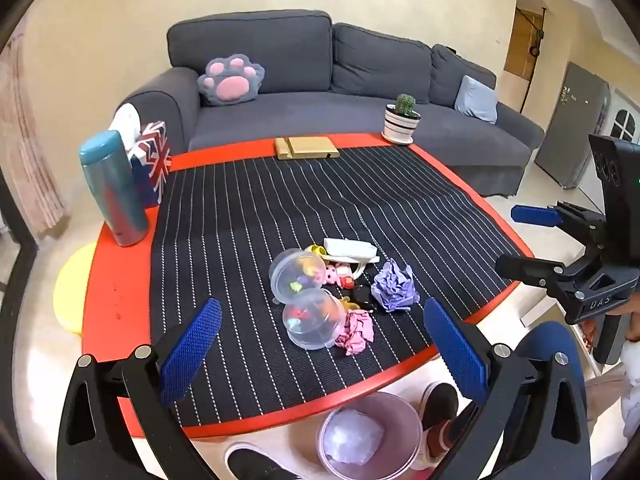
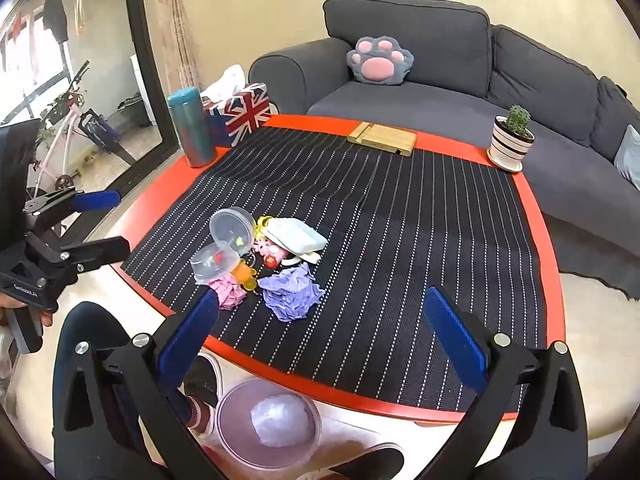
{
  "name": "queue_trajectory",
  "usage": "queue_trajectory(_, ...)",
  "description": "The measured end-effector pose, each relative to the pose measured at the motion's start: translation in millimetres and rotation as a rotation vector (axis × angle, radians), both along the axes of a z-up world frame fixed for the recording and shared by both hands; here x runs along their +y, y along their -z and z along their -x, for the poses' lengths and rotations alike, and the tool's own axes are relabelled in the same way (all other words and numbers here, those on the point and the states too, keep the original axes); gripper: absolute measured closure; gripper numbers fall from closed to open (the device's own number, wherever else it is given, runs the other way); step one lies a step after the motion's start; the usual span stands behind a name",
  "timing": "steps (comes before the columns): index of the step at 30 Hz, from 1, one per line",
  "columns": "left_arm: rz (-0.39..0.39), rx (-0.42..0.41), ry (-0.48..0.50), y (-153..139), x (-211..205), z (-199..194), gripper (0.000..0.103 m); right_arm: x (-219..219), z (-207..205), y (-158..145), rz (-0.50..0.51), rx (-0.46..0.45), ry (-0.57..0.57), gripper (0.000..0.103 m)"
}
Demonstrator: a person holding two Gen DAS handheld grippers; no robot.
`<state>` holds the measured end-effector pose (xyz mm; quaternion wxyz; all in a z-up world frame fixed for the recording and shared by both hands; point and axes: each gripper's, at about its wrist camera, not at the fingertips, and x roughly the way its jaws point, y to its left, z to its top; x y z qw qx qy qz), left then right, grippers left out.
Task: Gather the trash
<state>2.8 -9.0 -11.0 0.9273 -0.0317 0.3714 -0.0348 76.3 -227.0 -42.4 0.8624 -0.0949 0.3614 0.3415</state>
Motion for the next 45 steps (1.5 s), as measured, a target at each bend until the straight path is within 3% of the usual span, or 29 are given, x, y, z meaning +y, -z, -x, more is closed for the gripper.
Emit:
queue_trajectory(10,-0.051,-0.013,0.001,-4.0,3.0,0.3,0.006,8.2,-9.9,-3.6,0.009,0.025,0.0,0.003)
queue_trajectory(45,-0.033,0.011,-0.009,1.9,5.6,-3.6,0.006,5.8,-9.5,-8.2,-0.004,0.027,-0.004,0.003)
